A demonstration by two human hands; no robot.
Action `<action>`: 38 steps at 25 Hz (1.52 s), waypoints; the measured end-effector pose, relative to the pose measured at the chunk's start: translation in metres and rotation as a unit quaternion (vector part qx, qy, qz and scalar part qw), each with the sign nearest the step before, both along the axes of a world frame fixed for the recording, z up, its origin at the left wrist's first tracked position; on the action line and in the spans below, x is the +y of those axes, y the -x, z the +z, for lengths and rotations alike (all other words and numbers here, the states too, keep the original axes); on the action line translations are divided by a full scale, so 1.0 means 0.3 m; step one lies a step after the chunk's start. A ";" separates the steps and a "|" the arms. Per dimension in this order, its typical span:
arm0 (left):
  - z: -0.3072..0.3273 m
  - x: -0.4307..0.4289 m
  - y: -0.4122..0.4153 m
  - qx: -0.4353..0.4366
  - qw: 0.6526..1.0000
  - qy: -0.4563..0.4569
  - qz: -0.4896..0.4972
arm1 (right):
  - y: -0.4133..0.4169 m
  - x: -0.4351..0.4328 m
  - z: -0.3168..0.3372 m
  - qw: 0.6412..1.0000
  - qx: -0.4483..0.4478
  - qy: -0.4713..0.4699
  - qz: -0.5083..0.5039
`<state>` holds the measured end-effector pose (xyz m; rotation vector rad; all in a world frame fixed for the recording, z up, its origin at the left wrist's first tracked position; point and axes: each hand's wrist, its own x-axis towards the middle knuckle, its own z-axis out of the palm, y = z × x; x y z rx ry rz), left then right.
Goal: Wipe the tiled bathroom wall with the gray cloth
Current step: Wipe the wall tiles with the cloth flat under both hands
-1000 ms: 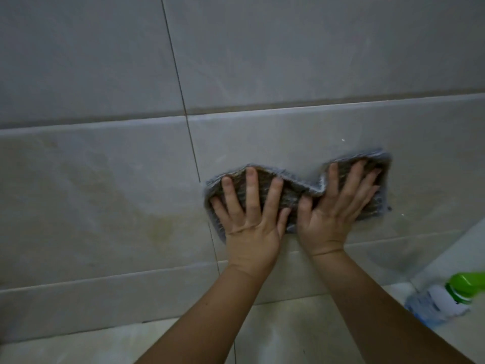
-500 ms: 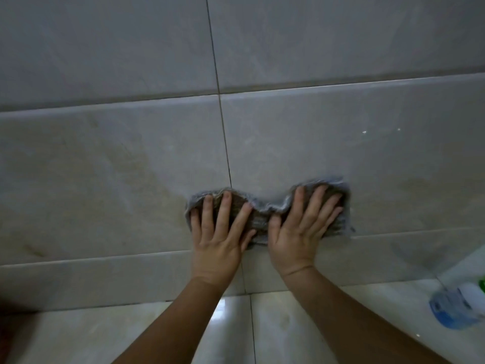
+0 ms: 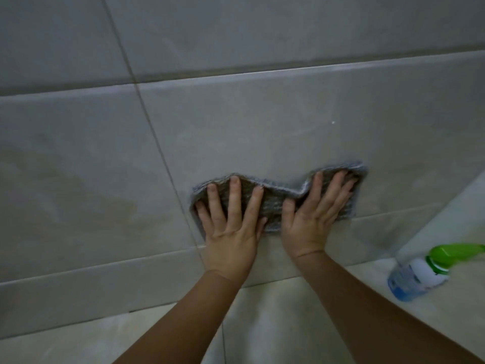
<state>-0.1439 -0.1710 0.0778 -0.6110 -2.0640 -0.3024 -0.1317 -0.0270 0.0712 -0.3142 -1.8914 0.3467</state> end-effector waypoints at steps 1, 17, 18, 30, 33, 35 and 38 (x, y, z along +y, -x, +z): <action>0.018 0.071 -0.019 -0.006 1.000 0.006 -0.008 | -0.010 0.067 0.017 1.000 0.003 0.018 -0.011; 0.021 0.494 -0.121 -0.044 0.996 0.061 -0.038 | -0.054 0.458 0.095 0.986 0.020 0.144 -0.076; -0.020 0.490 -0.132 -0.049 0.994 0.089 -0.050 | -0.070 0.456 0.046 0.981 0.003 0.178 -0.076; 0.177 0.809 -0.132 -0.020 0.989 0.104 -0.103 | -0.108 0.762 0.212 0.972 0.013 0.223 -0.071; 0.068 0.810 -0.142 -0.033 0.983 0.137 -0.115 | -0.120 0.777 0.139 0.964 -0.002 0.258 -0.069; 0.014 0.799 -0.146 -0.035 0.981 0.146 -0.119 | -0.124 0.778 0.112 0.962 -0.008 0.266 -0.063; -0.038 0.753 -0.151 -0.051 0.977 0.169 -0.120 | -0.133 0.734 0.035 0.952 -0.020 0.302 -0.053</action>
